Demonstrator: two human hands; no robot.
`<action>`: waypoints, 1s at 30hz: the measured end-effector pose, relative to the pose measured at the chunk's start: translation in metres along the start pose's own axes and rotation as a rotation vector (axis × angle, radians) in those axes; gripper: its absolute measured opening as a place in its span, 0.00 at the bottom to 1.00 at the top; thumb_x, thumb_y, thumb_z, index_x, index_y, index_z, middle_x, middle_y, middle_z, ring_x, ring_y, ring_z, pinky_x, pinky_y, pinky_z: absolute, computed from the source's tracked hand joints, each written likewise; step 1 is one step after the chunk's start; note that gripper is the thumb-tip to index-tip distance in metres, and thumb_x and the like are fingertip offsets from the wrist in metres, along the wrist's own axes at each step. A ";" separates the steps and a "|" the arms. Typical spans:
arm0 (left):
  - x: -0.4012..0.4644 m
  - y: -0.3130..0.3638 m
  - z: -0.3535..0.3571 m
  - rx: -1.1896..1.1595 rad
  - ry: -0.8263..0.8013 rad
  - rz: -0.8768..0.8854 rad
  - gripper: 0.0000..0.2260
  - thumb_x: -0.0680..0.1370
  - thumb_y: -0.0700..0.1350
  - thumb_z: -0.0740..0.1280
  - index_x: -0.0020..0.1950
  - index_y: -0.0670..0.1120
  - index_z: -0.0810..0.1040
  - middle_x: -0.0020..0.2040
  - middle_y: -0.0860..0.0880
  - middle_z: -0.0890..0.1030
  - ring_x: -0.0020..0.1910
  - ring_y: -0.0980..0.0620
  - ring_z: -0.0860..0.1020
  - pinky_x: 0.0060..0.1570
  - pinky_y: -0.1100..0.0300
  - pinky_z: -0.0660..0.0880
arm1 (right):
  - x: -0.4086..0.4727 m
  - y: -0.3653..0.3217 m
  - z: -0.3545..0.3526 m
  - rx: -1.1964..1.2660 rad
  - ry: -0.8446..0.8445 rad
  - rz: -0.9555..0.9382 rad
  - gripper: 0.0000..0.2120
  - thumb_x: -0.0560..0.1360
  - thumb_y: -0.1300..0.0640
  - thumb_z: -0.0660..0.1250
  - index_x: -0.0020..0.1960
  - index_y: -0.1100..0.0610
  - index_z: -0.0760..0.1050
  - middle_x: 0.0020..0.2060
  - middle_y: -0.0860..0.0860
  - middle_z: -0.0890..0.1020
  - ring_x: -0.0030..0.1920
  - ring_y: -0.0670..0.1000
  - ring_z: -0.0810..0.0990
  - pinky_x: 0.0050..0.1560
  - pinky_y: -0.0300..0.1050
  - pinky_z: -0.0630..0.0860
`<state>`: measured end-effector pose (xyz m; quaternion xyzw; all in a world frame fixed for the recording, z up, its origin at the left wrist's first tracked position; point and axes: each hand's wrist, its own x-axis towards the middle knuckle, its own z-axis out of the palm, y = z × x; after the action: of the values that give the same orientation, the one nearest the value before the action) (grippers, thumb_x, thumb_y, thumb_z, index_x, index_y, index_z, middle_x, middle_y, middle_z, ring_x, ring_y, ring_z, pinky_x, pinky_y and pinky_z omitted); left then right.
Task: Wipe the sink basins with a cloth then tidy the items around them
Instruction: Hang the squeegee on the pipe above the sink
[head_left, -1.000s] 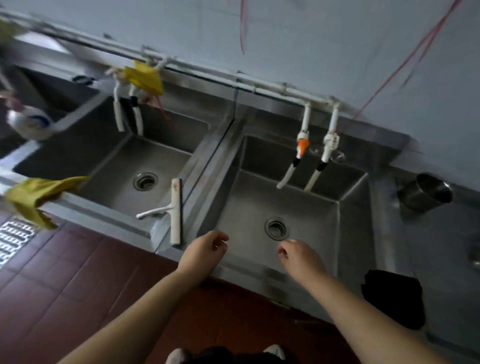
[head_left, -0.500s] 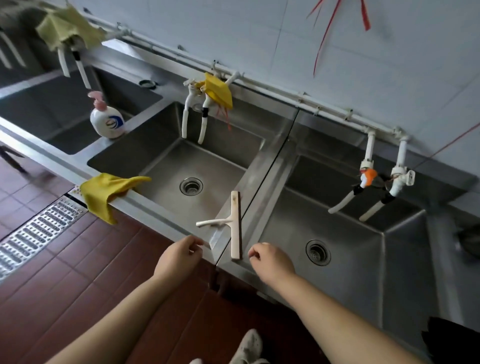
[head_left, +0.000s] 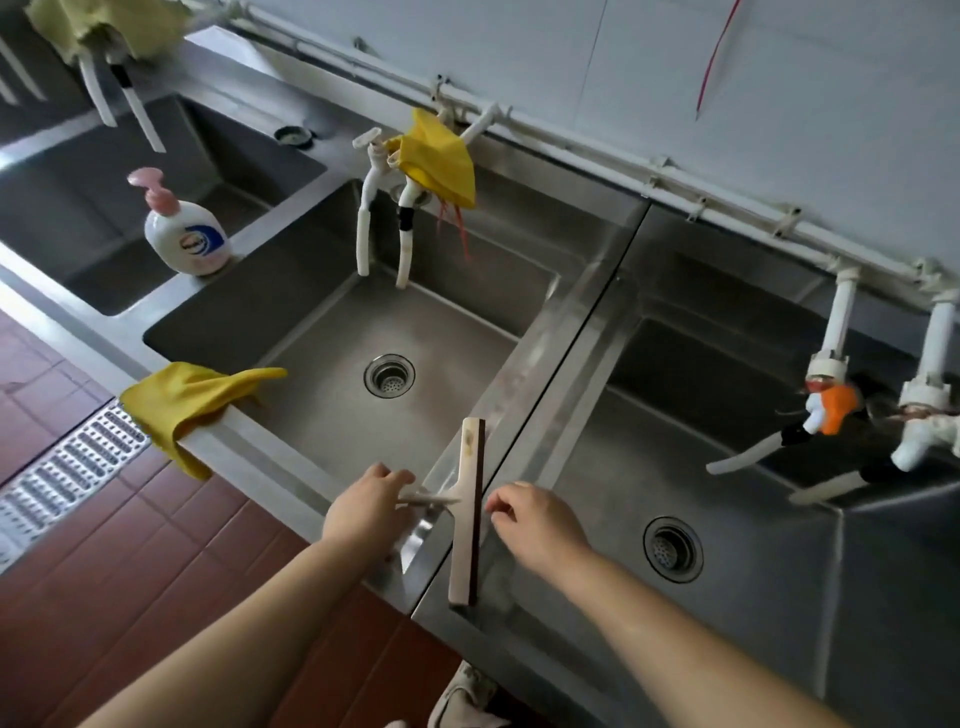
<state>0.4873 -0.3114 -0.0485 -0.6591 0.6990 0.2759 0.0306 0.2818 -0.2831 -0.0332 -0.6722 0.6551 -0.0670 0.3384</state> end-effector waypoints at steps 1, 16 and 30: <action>0.004 0.000 0.001 0.014 -0.006 0.005 0.16 0.77 0.54 0.65 0.65 0.55 0.72 0.58 0.52 0.72 0.53 0.52 0.76 0.47 0.60 0.74 | 0.006 0.001 0.000 0.015 -0.008 -0.008 0.10 0.78 0.56 0.59 0.53 0.51 0.78 0.51 0.46 0.79 0.50 0.47 0.77 0.50 0.41 0.74; 0.070 0.039 -0.051 0.025 0.188 0.455 0.06 0.75 0.50 0.69 0.48 0.51 0.82 0.45 0.53 0.78 0.45 0.51 0.78 0.35 0.59 0.71 | 0.056 -0.015 -0.040 -0.041 0.242 -0.139 0.12 0.77 0.53 0.64 0.60 0.52 0.77 0.52 0.47 0.75 0.48 0.48 0.77 0.44 0.43 0.75; 0.177 0.098 -0.104 -0.101 0.038 0.723 0.25 0.78 0.49 0.64 0.74 0.52 0.62 0.72 0.56 0.63 0.68 0.57 0.66 0.63 0.64 0.68 | 0.116 0.038 -0.141 0.086 0.541 0.571 0.10 0.77 0.47 0.64 0.40 0.52 0.73 0.31 0.45 0.76 0.31 0.42 0.76 0.28 0.33 0.68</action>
<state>0.4056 -0.5177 0.0011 -0.3752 0.8726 0.2909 -0.1145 0.1898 -0.4388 0.0127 -0.4063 0.8778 -0.1720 0.1864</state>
